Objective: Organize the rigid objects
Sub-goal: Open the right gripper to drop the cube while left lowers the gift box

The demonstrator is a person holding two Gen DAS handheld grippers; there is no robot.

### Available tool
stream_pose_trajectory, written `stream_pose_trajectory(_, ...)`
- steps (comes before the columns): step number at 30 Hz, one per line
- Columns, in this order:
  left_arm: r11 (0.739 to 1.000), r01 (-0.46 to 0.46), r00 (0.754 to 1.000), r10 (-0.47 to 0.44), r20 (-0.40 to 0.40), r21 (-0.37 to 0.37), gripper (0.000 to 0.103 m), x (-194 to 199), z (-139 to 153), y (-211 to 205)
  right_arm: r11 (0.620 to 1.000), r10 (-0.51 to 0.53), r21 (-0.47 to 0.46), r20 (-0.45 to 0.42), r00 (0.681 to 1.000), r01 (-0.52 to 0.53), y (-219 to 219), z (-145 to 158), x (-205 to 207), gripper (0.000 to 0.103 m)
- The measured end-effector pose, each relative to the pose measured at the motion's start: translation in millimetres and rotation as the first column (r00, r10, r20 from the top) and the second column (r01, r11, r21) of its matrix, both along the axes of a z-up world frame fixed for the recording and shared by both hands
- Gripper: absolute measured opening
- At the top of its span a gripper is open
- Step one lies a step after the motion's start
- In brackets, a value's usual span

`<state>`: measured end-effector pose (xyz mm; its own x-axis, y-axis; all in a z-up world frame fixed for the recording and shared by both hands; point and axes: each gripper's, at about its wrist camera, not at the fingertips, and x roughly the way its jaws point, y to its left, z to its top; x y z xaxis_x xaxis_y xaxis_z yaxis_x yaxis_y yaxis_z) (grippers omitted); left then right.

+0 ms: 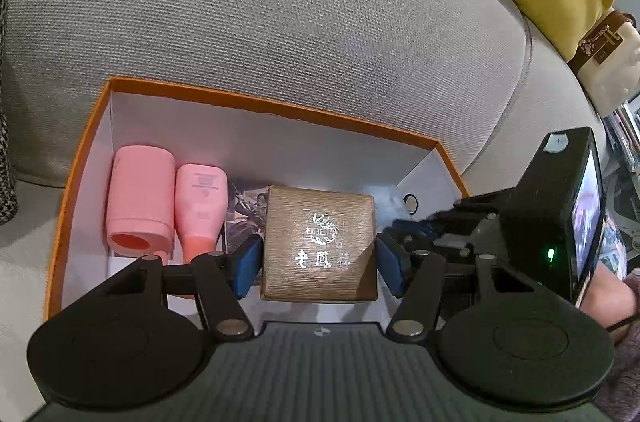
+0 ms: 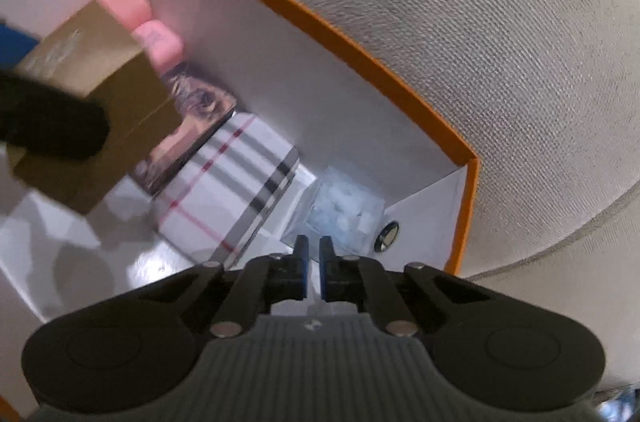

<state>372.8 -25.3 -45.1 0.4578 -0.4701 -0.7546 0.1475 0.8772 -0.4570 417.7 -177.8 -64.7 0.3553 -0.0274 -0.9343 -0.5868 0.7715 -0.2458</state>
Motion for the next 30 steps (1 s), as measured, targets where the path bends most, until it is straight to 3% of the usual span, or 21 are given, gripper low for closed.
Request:
stream_pose_trajectory(9, 1.000, 0.013, 1.000, -0.014, -0.026, -0.023, 0.069, 3, -2, -16, 0.997, -0.017, 0.076, 0.044, 0.999, 0.014, -8, 18, -6, 0.004)
stream_pose_trajectory(15, 0.998, 0.025, 0.998, -0.029, -0.057, -0.059, 0.069, 9, -2, -42, 0.986, -0.067, 0.163, 0.199, 0.978, 0.035, -29, 66, -30, 0.004)
stream_pose_trajectory(19, 0.991, 0.003, 0.994, -0.017, -0.108, -0.132, 0.069, 17, -9, -57, 0.987, -0.108, 0.147, 0.313, 0.944, 0.064, -52, 85, -38, 0.006)
stream_pose_trajectory(23, 0.993, 0.010, 0.989, -0.028, -0.146, -0.122, 0.069, 20, -20, -76, 0.976, -0.186, 0.168, 0.296, 0.937, 0.141, -73, 85, -34, 0.006)
stream_pose_trajectory(30, 0.980, -0.038, 0.967, -0.013, -0.255, -0.194, 0.070, 29, -45, -87, 0.961, -0.239, 0.201, 0.266, 0.934, 0.189, -81, 59, -34, 0.006)
